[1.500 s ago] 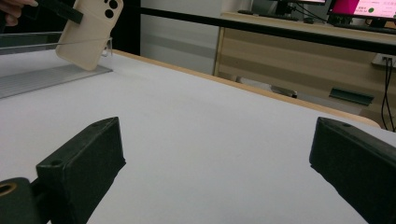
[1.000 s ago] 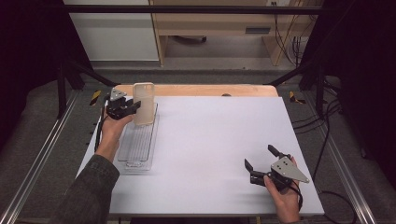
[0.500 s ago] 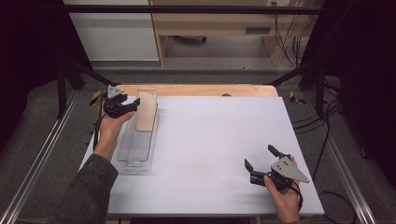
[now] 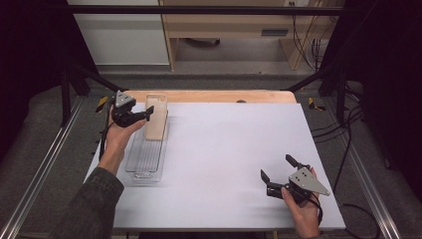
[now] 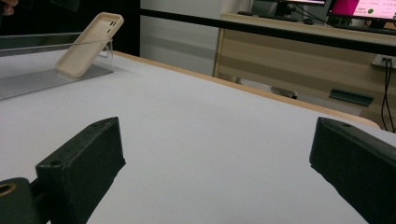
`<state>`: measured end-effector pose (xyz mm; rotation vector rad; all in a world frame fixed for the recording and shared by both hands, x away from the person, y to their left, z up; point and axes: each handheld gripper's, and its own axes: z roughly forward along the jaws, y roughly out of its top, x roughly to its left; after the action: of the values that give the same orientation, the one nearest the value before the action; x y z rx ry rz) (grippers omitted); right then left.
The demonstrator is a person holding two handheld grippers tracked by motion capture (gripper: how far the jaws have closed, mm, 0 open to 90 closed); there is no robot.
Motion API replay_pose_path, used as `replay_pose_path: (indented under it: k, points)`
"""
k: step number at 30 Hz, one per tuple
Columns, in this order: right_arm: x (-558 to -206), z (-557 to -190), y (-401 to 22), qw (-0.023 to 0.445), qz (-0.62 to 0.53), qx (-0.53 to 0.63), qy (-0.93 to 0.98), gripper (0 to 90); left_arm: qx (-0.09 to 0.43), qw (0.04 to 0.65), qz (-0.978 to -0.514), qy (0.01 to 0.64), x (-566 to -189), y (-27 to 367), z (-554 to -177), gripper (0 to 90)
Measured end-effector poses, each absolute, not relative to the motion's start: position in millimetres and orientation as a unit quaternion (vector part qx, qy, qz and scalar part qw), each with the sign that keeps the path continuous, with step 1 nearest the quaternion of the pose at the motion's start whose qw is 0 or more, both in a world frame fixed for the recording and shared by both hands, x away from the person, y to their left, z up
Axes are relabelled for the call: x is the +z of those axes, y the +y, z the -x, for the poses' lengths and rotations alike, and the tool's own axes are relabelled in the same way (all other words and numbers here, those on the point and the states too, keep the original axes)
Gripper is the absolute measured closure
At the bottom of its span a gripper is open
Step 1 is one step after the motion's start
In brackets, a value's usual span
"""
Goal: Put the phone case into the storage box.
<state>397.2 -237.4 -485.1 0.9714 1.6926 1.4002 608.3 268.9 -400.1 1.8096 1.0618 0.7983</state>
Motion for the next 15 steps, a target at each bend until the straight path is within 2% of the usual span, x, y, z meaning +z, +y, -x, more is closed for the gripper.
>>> replay_pose_path:
  k: [10, 15]
  points:
    - [-485, -397, -237, 0.362, -0.378, 0.543, 0.657, 2.7, 0.326, 0.456, -0.720, 0.409, -396, 265, -599, 9.5]
    - [-485, -397, -236, 0.362, -0.378, 0.543, 0.657, 2.7, 0.324, 0.467, -0.717, 0.404, -394, 267, -592, 7.7]
